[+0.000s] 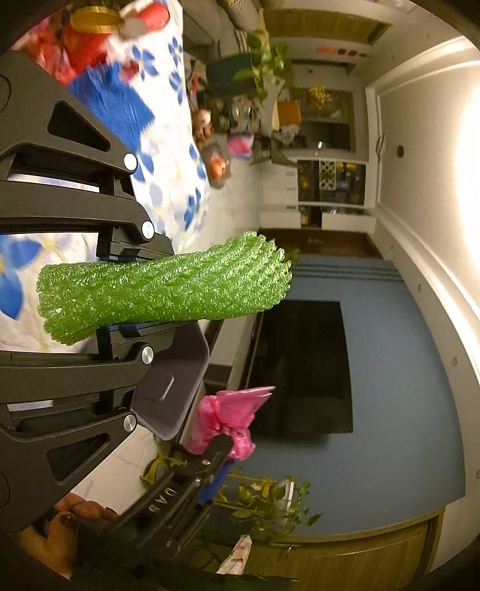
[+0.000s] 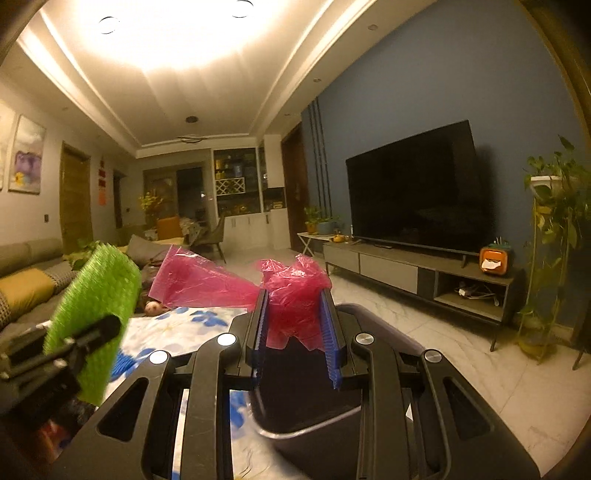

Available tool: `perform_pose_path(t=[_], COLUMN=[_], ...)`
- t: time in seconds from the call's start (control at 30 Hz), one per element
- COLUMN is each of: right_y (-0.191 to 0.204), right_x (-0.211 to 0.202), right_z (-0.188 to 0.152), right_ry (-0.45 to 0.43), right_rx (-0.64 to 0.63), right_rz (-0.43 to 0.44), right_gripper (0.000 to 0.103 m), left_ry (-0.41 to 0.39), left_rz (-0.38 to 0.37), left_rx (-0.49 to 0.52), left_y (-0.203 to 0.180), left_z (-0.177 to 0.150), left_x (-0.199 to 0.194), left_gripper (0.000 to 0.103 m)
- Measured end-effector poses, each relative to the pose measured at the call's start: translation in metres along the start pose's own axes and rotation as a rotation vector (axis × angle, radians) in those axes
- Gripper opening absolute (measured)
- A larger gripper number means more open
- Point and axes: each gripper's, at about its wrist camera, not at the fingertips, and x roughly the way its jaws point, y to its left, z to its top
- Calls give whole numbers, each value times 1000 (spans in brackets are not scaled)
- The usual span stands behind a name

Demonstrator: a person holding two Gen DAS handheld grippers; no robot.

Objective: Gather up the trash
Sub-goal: 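Carry both held items over the grey bin and open both tools to drop them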

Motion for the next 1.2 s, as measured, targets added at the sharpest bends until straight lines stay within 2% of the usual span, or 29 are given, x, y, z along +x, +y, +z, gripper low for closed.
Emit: perform_pose_path(t=[0.2, 0.33, 0.53, 1.0, 1.13, 1.17, 1.2], right_y=[-11, -21, -14, -25, -24, -24, -22], right_x=[19, 35, 48, 70, 73, 73, 73], right_z=[0, 0, 0, -2, 0, -1, 0], right_ry=[-2, 7, 20, 32, 38, 37, 38], right_rx=[-2, 12, 16, 38, 44, 48, 51], right_rz=[-24, -34, -45, -34, -31, -28, -29], right_gripper=[28, 28, 29, 31, 35, 41, 49], left_ry=[31, 43, 65, 121, 138, 143, 147], left_rz=[-51, -71, -103, -172, -199, -202, -200], left_rx=[-31, -16, 8, 3, -30, -32, -30], left_y=[-6, -14, -33, -43, -41, -41, -41], left_z=[-3, -4, -7, -22, -28, -29, -29], left_x=[53, 80, 109, 152, 158, 159, 160], left_gripper=[21, 21, 21, 21, 24, 26, 33])
